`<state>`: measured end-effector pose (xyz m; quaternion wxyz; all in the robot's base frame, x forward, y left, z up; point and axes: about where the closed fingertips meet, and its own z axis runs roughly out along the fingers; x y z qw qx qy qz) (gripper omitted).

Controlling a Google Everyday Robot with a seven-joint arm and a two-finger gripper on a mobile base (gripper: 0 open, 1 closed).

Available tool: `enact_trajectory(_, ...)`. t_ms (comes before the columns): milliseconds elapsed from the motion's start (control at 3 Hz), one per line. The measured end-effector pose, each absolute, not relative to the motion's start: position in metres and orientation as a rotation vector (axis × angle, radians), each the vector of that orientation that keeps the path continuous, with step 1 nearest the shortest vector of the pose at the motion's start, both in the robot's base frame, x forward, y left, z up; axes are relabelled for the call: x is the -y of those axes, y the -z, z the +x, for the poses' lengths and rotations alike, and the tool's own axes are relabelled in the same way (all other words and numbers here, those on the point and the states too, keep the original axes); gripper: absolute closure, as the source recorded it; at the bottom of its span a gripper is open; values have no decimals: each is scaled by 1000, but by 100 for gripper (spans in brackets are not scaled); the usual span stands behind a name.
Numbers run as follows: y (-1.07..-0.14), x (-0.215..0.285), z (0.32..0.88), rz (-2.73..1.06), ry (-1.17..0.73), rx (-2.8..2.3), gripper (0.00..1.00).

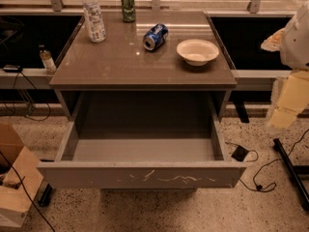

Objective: Place blue plastic bottle into top drawer

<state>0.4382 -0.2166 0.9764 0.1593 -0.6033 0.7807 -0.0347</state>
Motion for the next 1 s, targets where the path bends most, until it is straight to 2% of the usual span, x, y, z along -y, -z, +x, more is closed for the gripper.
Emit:
enact_trajectory(333,-976,217,438,-1724,99,-2231,0)
enact_trajectory(1000,-983,165,467,-1742,38,-2088,0)
